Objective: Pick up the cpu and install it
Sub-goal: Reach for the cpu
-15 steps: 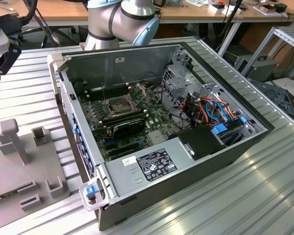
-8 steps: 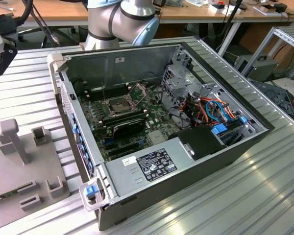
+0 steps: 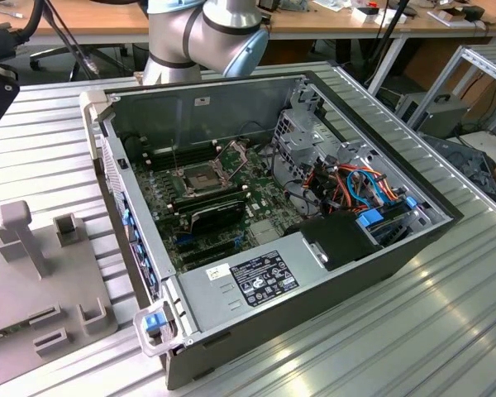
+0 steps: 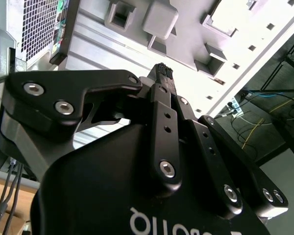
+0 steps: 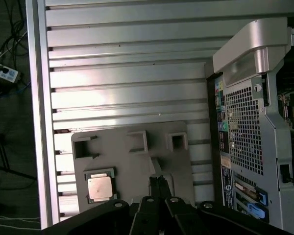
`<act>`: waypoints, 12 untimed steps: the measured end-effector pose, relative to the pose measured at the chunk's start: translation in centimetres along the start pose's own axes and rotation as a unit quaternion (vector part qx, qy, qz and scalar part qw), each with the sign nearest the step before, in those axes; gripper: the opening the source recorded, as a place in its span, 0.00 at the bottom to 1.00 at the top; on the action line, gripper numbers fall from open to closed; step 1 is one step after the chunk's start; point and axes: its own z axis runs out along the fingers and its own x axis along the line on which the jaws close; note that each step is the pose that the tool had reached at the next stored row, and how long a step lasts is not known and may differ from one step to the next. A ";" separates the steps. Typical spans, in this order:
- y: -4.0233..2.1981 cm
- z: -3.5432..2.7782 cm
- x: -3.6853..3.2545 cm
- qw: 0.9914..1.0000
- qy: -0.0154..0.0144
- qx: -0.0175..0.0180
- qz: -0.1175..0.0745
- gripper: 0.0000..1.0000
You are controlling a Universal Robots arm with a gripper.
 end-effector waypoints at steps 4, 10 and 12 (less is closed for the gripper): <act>-0.02 0.01 0.30 1.000 0.000 0.000 0.000 0.11; -0.07 0.02 0.95 1.000 0.000 0.000 0.000 0.11; -0.09 0.03 1.20 1.000 0.000 0.000 0.000 0.11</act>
